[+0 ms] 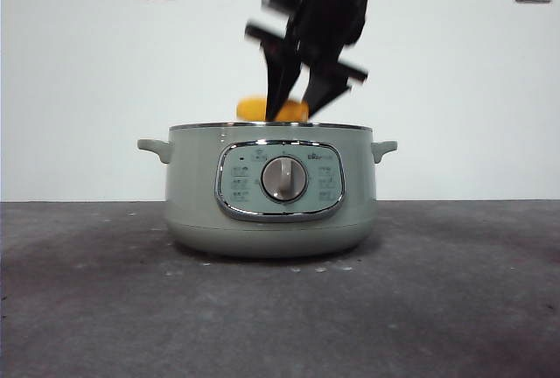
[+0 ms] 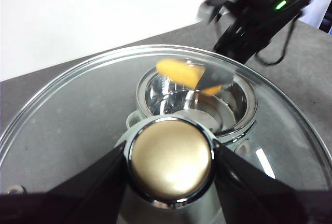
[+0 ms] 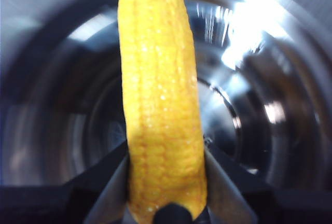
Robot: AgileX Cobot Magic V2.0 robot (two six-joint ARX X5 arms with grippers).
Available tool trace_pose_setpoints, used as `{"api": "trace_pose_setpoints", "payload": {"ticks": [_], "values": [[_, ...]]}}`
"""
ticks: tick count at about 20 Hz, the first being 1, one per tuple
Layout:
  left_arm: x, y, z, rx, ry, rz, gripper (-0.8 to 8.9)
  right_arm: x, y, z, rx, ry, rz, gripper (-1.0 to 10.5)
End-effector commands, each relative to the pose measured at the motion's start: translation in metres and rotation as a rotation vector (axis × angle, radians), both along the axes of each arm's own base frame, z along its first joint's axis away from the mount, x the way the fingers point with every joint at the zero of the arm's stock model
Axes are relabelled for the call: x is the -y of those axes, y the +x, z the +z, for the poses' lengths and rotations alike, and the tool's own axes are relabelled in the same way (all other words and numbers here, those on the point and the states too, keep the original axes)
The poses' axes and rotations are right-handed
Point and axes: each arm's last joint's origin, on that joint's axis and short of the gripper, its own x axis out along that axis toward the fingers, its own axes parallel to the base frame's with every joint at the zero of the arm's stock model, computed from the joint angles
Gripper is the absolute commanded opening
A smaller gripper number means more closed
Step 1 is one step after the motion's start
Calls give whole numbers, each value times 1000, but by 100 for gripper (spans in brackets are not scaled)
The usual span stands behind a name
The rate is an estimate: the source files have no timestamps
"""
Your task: Pick up the corn,open the lid,put the corn in the pot,close the lid
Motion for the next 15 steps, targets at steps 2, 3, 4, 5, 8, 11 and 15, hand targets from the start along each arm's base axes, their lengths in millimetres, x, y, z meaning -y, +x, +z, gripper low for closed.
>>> {"api": "trace_pose_setpoints", "payload": {"ticks": [2,3,4,5,8,11,15], "values": [[-2,-6,6,39,-18,2,-9,-9,9,-33,-57,-67,12,-13],[-2,-6,5,34,-17,2,-9,-10,10,-40,-64,-98,19,-13],[-2,-6,5,34,-17,1,-8,-10,11,-45,-70,-114,18,-13],[-2,-5,6,37,-18,1,-8,-13,11,-49,-75,-126,20,-13],[-2,-5,5,36,-18,2,-8,-14,12,-56,-81,-148,20,-13],[-2,-5,6,37,-18,1,-8,-17,12,-64,-89,-176,26,-13],[-2,-5,6,36,-18,1,-9,-16,13,-72,-107,-202,27,-13]]}}
